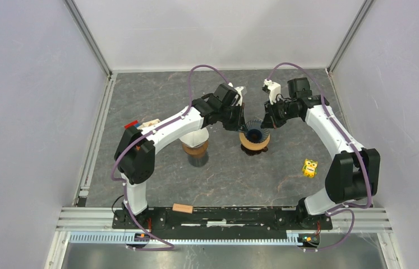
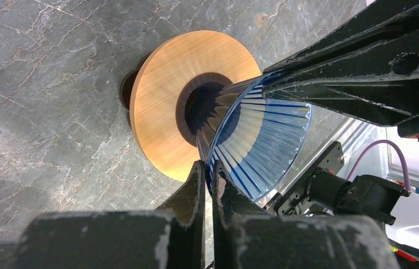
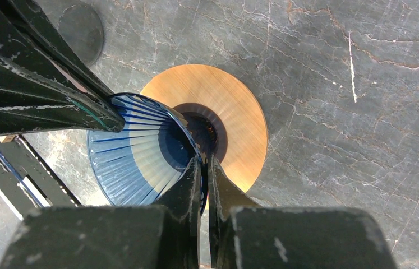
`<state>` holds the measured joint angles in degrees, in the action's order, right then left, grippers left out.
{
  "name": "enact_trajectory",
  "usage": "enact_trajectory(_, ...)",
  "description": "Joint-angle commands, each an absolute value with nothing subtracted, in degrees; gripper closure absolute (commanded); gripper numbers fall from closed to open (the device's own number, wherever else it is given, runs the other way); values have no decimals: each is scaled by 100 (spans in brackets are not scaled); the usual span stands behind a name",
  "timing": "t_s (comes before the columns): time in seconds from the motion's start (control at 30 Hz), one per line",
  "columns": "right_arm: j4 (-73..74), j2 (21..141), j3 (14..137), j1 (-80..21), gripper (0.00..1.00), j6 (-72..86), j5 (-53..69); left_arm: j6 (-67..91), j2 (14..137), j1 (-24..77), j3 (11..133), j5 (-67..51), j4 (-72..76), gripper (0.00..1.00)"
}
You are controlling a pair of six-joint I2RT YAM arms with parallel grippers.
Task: Place the coffee filter in the dripper
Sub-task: Place the coffee dripper in the dripper holder.
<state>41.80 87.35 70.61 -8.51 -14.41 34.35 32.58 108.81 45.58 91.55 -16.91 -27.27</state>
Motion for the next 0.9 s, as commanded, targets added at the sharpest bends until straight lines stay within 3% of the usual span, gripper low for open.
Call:
enact_trajectory(0.0, 3753, 8937, 7376, -870, 96, -1608, 3362, 3314, 11008, 4676, 9193, -2320, -2757, 98)
enact_trajectory(0.87, 3455, 9336, 6945, -926, 100, -1676, 3165, 3271, 11311, 4676, 9128, -2400, -2763, 98)
